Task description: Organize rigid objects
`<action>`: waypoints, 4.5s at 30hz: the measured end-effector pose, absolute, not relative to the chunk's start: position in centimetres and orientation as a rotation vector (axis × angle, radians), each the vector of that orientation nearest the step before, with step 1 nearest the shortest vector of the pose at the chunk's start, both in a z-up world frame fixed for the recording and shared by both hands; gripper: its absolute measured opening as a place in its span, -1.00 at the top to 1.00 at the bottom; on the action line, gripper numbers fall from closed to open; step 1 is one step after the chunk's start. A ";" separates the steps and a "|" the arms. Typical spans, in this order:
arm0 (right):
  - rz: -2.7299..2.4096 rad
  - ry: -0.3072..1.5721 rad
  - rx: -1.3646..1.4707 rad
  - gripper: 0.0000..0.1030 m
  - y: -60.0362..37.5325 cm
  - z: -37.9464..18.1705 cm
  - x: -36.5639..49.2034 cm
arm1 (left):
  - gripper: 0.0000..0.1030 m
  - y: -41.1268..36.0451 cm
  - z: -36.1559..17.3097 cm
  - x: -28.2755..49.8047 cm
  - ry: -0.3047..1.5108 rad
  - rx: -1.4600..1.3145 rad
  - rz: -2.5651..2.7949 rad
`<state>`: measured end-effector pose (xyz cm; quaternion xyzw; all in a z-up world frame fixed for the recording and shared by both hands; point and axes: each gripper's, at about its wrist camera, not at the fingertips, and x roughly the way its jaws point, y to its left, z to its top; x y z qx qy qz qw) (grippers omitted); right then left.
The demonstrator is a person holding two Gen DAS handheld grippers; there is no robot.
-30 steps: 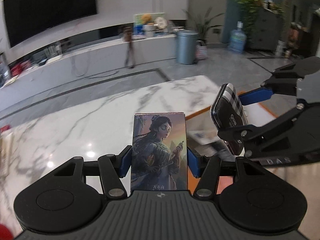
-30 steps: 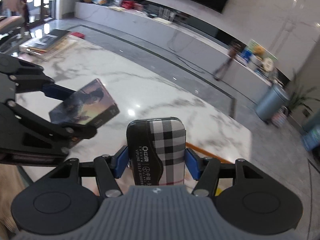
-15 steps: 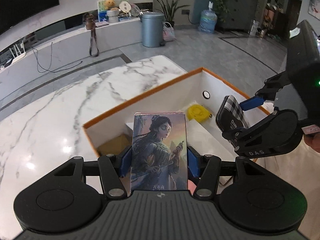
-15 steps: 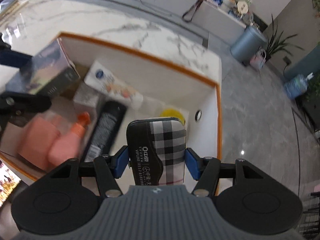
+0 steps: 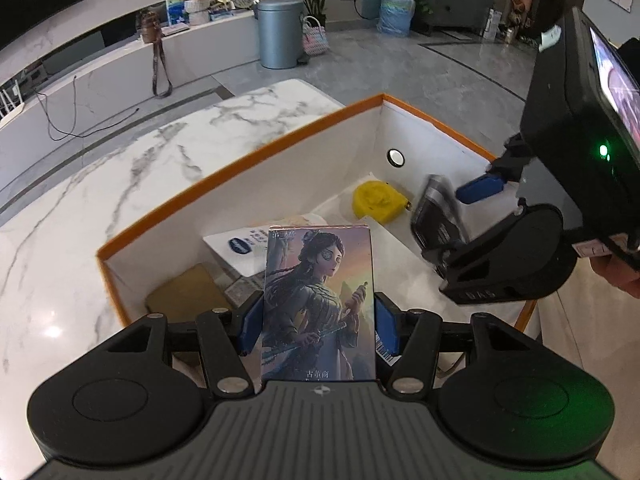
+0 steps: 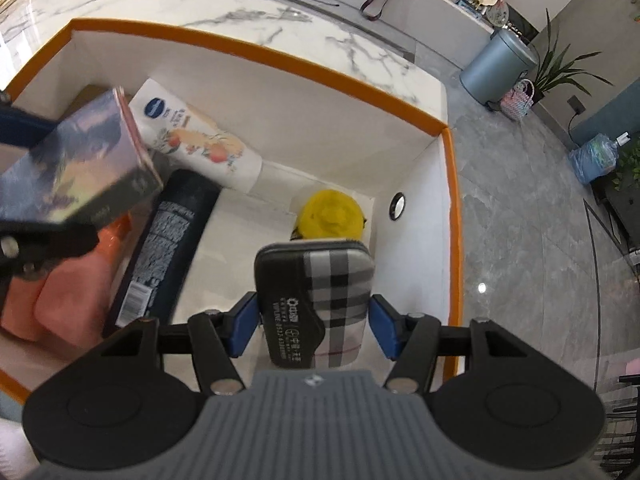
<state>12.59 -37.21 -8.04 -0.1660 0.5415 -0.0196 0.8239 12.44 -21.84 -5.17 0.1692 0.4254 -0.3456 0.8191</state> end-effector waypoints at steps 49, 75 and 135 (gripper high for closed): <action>-0.072 0.974 -0.291 -0.44 -35.2 -4.6 9.8 | -0.52 -19.2 -4.2 10.3 0.858 0.255 -0.754; -0.078 0.522 0.008 -0.66 -30.3 -3.6 -1.1 | -0.52 -8.2 -1.5 6.3 0.492 0.097 -0.374; -0.120 0.473 -0.018 -0.90 -29.2 -8.9 -1.4 | -0.84 -7.0 -5.9 3.8 0.513 0.152 -0.304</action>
